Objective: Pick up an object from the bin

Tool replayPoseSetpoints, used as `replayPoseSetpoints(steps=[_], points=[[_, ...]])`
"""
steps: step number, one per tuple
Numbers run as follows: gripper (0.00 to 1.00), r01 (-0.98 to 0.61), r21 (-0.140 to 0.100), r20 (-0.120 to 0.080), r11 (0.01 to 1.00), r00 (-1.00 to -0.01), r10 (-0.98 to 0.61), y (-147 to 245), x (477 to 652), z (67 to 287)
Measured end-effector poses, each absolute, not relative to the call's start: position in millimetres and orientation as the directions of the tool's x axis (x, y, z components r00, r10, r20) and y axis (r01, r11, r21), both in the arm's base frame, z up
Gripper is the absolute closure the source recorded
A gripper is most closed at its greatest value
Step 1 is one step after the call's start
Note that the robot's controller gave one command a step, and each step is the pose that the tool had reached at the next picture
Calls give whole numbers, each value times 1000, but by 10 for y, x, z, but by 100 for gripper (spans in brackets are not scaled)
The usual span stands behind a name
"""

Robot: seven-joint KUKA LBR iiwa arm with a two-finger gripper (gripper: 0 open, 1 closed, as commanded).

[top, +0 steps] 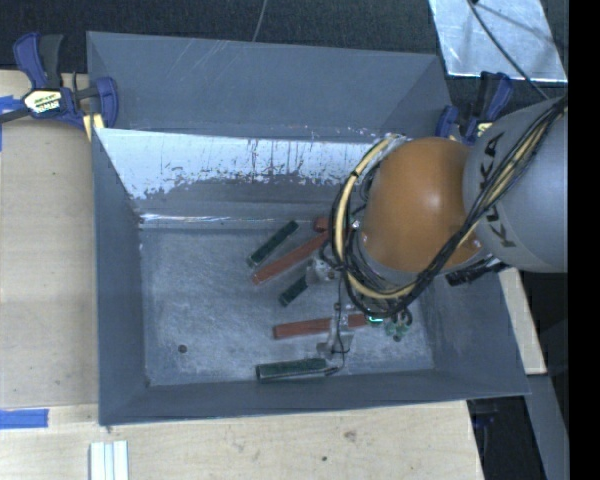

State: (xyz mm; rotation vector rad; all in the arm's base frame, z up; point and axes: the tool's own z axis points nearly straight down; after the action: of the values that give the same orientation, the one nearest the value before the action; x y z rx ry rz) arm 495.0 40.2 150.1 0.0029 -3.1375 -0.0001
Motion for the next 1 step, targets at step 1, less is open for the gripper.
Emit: replayPoseSetpoints(steps=[1], points=[[0,-1,1,-3,1000,-1000,-1,403,4968,1529]])
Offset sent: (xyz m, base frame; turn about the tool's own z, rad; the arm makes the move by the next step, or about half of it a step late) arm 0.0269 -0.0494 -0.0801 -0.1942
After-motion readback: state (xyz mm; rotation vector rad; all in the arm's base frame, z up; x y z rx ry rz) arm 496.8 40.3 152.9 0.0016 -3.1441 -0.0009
